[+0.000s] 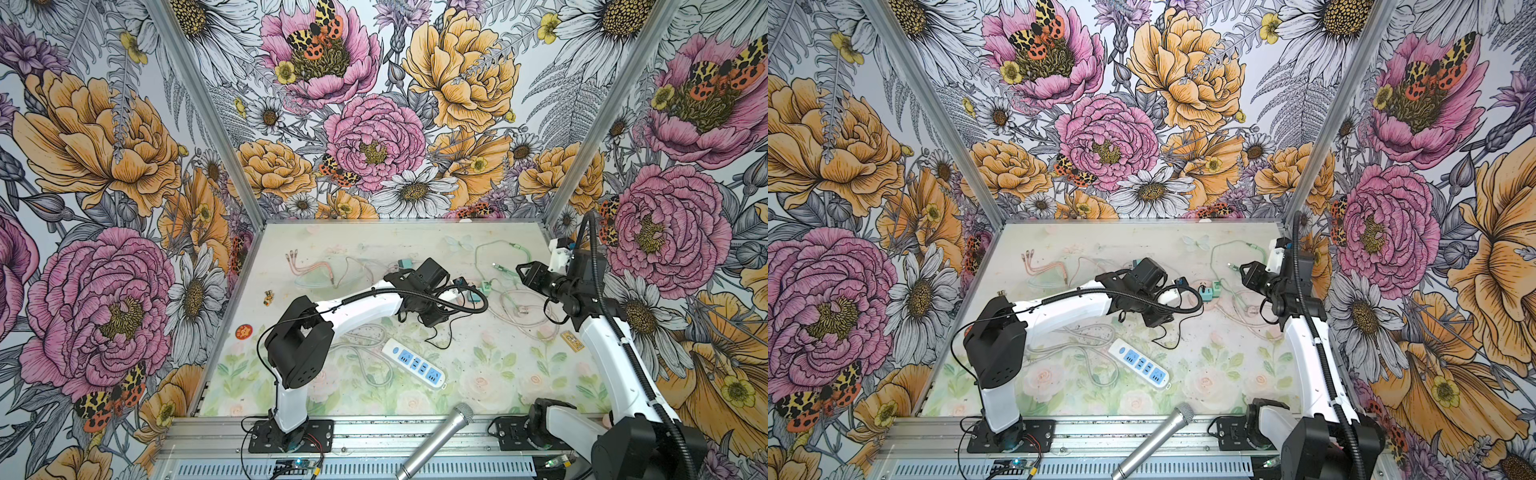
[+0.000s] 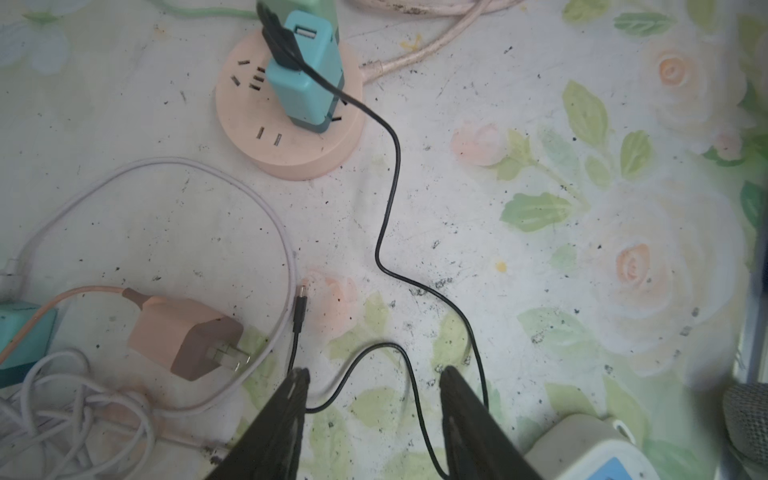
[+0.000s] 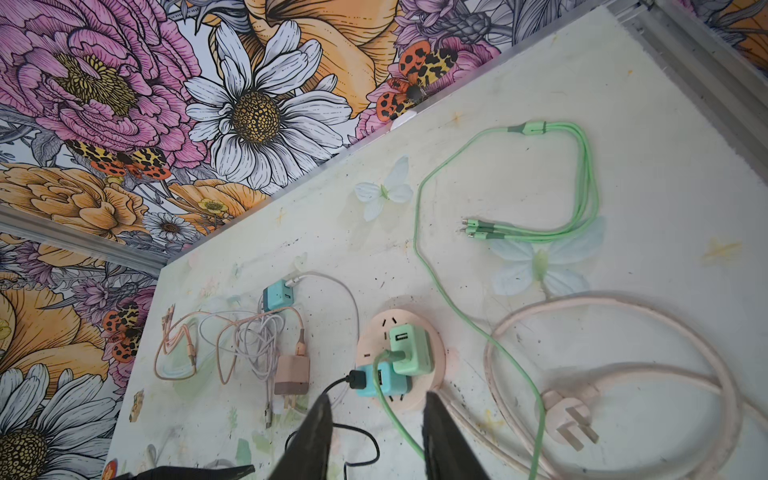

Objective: Insert the plug

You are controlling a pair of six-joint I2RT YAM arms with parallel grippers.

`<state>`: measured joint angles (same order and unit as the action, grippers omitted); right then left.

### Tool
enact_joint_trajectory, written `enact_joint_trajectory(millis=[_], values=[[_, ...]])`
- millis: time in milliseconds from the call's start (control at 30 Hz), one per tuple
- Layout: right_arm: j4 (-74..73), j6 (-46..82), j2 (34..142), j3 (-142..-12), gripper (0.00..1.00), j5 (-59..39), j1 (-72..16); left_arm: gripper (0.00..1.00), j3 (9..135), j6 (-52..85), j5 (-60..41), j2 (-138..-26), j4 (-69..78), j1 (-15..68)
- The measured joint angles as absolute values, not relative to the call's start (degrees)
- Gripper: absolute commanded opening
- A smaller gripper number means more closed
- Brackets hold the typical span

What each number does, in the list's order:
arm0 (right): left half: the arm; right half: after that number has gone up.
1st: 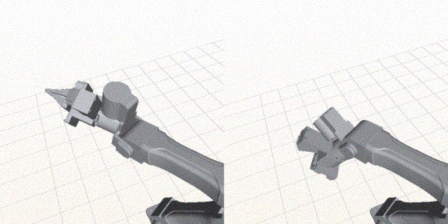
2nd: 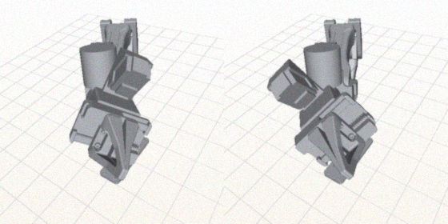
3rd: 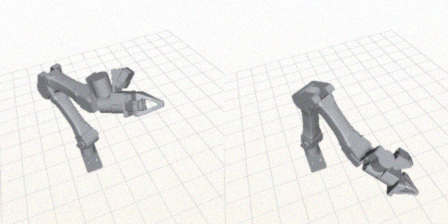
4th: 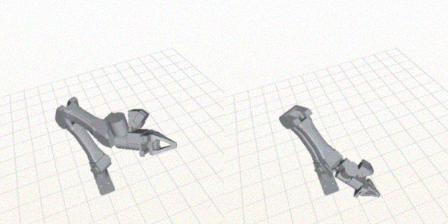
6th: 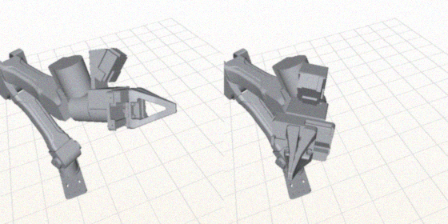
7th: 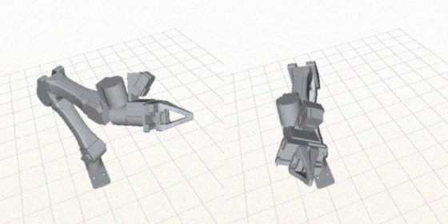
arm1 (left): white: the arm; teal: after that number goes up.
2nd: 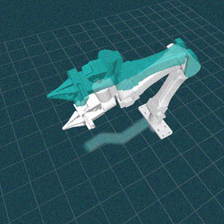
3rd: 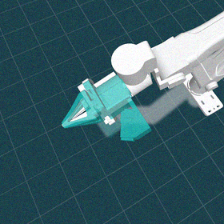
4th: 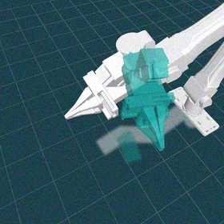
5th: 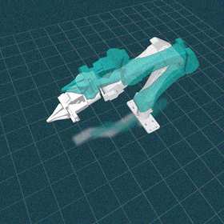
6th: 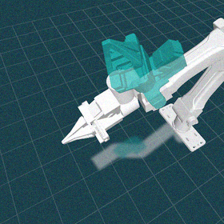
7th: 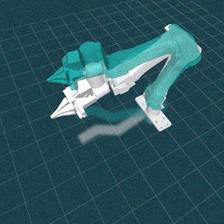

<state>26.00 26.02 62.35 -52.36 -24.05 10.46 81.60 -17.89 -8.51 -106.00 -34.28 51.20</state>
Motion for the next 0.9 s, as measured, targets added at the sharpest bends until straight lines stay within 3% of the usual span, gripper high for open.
enact_joint_trajectory(millis=[467,900], values=[[26.0,26.0,63.6,-53.8,0.38,-23.6,7.8,0.44,73.6,15.9,-4.4,-101.5,-33.5,54.2],[26.1,25.8,63.3,-53.8,0.39,-22.5,7.1,0.51,67.8,34.8,-3.8,-96.9,-31.5,55.6]])
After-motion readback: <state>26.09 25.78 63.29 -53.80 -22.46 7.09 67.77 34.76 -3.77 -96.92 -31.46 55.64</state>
